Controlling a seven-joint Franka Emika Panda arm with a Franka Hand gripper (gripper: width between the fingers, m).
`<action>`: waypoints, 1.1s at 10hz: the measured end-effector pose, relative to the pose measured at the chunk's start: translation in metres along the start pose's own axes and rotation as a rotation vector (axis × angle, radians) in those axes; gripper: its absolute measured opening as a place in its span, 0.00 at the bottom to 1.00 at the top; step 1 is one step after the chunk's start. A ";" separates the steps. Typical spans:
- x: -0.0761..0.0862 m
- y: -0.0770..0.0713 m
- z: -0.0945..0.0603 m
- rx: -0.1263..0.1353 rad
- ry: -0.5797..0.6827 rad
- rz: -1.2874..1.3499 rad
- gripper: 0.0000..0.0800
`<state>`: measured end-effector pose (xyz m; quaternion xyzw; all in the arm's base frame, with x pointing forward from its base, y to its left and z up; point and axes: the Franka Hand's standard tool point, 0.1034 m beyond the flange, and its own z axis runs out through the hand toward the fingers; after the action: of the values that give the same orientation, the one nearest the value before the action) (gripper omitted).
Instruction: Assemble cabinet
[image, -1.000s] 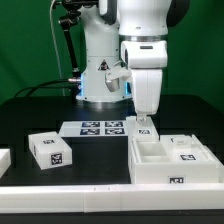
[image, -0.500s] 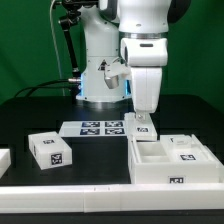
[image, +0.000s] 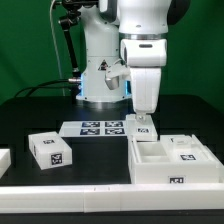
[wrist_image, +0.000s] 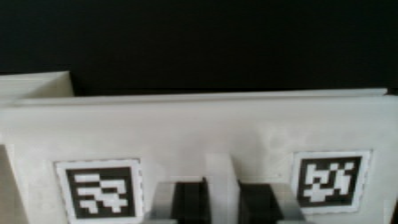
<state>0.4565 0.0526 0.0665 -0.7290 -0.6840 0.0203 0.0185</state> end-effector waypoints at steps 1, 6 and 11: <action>0.000 -0.001 0.001 0.003 -0.001 -0.001 0.09; 0.003 0.001 0.000 -0.009 0.004 -0.001 0.09; 0.004 0.002 0.003 -0.004 0.005 0.000 0.09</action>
Offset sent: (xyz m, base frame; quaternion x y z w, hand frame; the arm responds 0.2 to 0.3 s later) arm 0.0049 0.0015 0.0067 -0.0018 -0.0046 -0.0100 0.9999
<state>0.4581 0.0561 0.0635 -0.7292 -0.6838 0.0172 0.0190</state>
